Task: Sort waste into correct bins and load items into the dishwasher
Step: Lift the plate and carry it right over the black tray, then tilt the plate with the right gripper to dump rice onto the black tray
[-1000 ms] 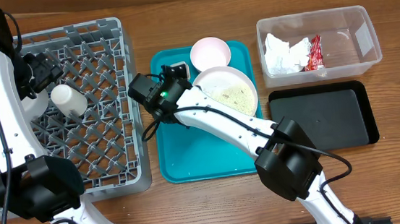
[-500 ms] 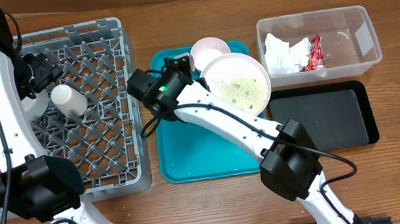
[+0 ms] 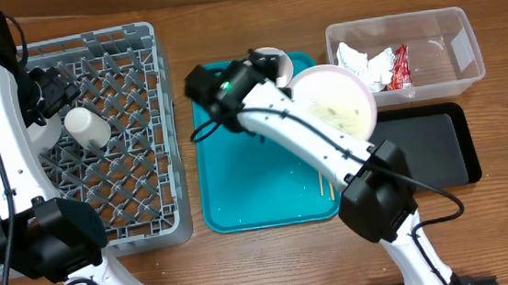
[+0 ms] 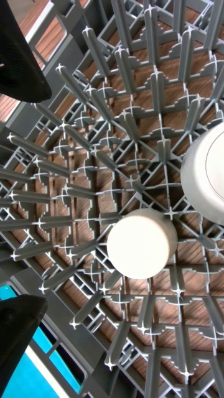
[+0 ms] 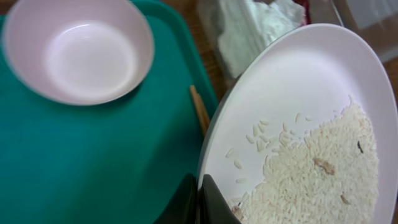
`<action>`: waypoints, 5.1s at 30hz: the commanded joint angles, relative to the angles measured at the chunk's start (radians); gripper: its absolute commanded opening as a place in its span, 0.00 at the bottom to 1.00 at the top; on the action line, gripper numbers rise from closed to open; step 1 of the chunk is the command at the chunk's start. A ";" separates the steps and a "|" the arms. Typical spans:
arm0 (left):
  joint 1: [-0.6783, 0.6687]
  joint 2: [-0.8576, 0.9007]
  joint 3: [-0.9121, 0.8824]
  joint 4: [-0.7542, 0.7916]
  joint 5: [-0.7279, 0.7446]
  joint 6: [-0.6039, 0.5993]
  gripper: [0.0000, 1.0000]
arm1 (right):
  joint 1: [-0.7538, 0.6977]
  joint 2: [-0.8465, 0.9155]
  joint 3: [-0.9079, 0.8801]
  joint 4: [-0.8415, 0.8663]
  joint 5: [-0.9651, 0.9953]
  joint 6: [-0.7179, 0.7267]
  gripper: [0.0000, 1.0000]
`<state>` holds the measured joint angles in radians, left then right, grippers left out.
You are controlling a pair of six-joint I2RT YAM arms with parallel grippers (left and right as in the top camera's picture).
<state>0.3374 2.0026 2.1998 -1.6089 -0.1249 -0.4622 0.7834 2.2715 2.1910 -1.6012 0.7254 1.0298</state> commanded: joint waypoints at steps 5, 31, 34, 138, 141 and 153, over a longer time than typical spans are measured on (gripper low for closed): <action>-0.003 -0.026 -0.003 -0.002 -0.016 -0.010 1.00 | -0.078 -0.028 0.032 -0.045 0.033 0.151 0.04; -0.003 -0.026 -0.003 -0.002 -0.016 -0.010 1.00 | -0.466 -0.137 0.032 -0.031 -0.262 0.264 0.04; -0.003 -0.026 -0.003 -0.002 -0.016 -0.010 1.00 | -0.502 -0.152 0.032 -0.016 -0.298 0.248 0.04; -0.003 -0.026 -0.003 -0.002 -0.016 -0.010 1.00 | -0.970 -0.222 0.021 0.015 -1.359 -0.250 0.04; -0.003 -0.026 -0.003 -0.002 -0.016 -0.010 1.00 | -0.970 -0.222 0.021 0.002 -1.359 -0.250 0.04; -0.003 -0.026 -0.003 -0.002 -0.016 -0.010 1.00 | -1.017 -0.222 0.021 -0.055 -1.472 -0.325 0.04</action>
<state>0.3374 2.0026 2.1998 -1.6089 -0.1249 -0.4625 -0.2047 2.0972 2.1918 -1.6459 -0.6849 0.7383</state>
